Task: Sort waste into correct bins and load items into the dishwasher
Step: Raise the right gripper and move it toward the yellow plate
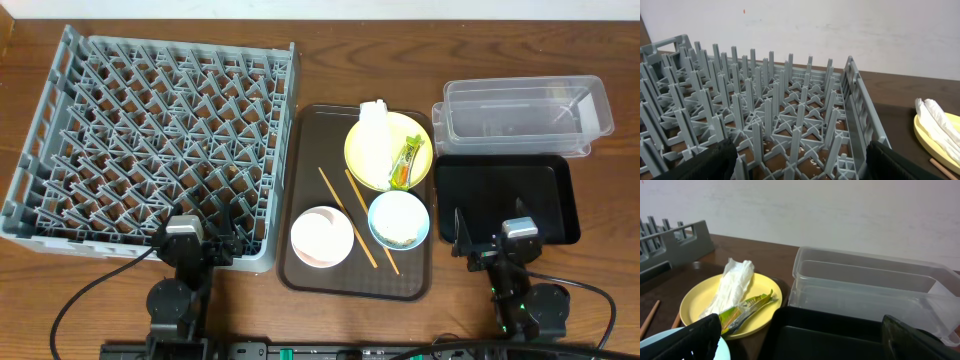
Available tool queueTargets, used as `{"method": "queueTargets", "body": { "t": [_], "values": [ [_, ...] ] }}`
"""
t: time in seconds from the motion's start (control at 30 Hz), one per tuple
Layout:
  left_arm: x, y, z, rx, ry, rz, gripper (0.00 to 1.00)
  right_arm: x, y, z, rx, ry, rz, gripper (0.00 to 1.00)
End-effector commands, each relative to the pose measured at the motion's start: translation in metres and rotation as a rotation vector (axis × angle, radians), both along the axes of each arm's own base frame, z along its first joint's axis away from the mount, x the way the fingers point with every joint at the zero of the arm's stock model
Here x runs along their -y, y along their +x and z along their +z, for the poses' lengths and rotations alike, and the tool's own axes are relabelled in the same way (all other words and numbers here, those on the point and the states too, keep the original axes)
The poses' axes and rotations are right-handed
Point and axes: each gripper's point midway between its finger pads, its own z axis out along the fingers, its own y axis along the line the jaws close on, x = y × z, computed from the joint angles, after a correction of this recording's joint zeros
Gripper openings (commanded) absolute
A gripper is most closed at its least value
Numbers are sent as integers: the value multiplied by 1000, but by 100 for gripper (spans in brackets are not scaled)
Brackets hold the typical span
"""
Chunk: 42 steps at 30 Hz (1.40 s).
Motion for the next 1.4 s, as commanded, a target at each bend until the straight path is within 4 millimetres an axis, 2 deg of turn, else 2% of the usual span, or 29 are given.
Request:
{"method": "queueTargets", "body": {
  "t": [0.0,0.7,0.97,1.23,1.37],
  "values": [
    [-2,-1,-16,-50,21,10,86,-4,-1,0,3,-9,18,99],
    [-2,-1,-16,-49,20,10,86,-3,-1,0,2,-8,13,99],
    [-2,-4,-8,-85,-42,19,86,4,1,-4,-37,103,-40,99],
    [-3,-10,15,-234,-47,26,86,4,4,22,-110,103,-44,99],
    [-2,-8,28,-345,-40,29,86,3,12,45,-163,98,-44,99]
  ]
}}
